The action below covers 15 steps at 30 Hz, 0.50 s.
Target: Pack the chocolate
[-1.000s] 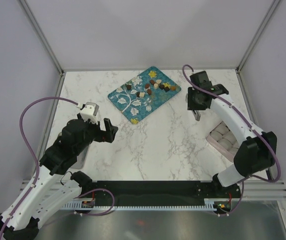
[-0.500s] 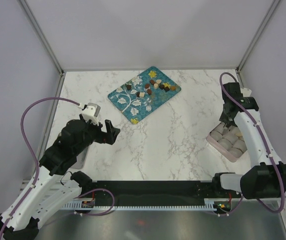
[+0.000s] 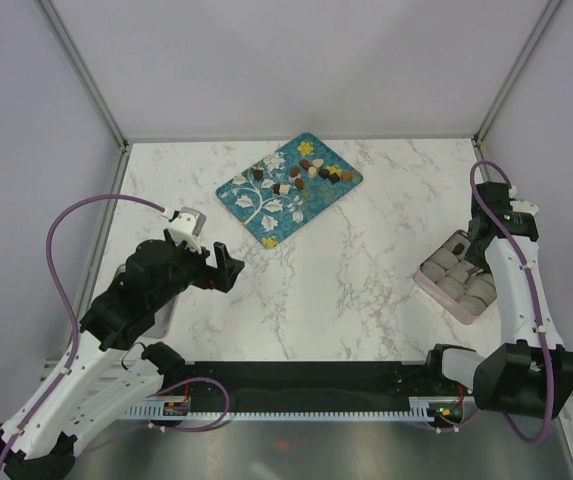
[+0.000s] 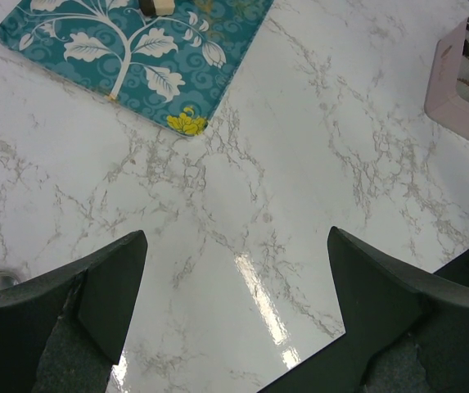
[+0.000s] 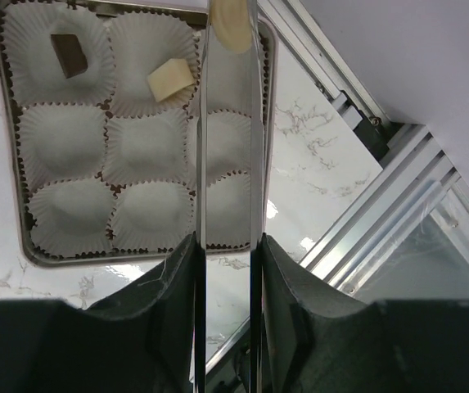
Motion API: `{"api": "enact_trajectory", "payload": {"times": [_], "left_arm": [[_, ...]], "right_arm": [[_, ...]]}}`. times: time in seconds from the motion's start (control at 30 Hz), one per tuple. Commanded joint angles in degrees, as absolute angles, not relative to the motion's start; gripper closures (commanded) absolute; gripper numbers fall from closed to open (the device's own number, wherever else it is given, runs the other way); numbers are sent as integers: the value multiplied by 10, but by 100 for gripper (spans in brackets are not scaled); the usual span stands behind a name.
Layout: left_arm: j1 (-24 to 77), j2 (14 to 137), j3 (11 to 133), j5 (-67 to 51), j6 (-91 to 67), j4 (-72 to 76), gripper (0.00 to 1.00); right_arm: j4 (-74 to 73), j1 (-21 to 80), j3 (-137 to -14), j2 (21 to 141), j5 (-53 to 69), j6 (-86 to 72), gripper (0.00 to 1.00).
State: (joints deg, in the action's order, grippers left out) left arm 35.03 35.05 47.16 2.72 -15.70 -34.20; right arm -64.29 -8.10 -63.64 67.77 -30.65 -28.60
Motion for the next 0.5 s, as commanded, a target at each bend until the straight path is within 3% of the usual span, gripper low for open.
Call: {"api": "enact_trajectory", "payload": {"times": [0.0,0.47], "left_arm": [[353,355,469,22,-163,-327,0],[353,361,468,18,-163,-328,0]], "right_arm": [[-637,-98,-637,673,-304,-272,59],[-633,-103,-605,676,-294,-288,58]]}}
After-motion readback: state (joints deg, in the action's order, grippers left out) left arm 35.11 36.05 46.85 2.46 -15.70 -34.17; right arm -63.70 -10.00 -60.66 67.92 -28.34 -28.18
